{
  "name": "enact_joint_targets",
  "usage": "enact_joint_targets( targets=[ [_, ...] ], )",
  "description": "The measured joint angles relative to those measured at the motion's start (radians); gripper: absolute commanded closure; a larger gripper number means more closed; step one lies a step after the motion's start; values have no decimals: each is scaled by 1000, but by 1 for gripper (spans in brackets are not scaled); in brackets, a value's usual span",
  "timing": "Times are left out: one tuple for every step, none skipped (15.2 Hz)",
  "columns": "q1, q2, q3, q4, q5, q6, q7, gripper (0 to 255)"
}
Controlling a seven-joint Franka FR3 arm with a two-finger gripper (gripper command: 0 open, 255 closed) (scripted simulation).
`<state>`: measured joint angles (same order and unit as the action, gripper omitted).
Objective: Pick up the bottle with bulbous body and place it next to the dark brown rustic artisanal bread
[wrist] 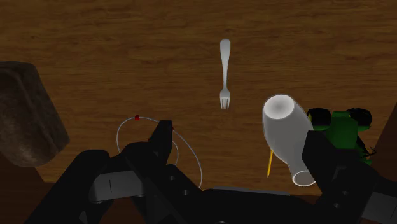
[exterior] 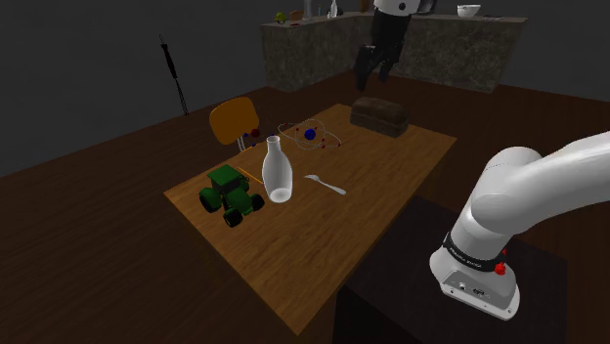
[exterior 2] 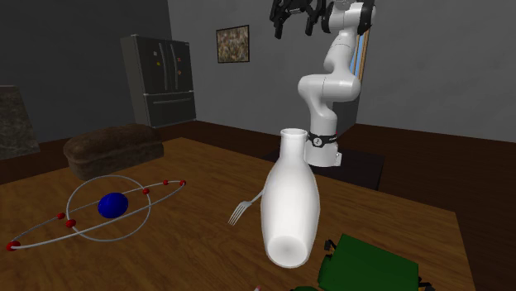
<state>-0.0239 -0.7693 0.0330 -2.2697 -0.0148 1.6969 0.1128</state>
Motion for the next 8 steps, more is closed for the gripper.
enact_joint_targets(
  targets=[
    [0,0,0,0,0,0,0,0],
    [1,11,4,-1,2,12,5,0],
    [4,35,15,2,6,32,15,0],
    [5,60,23,3,8,56,24,0],
    [6,86,30,11,10,74,30,0],
    [9,102,43,-6,14,106,45,0],
    [12,128,56,-8,18,134,59,0],
    [12,160,63,-2,18,160,65,0]
  ],
)
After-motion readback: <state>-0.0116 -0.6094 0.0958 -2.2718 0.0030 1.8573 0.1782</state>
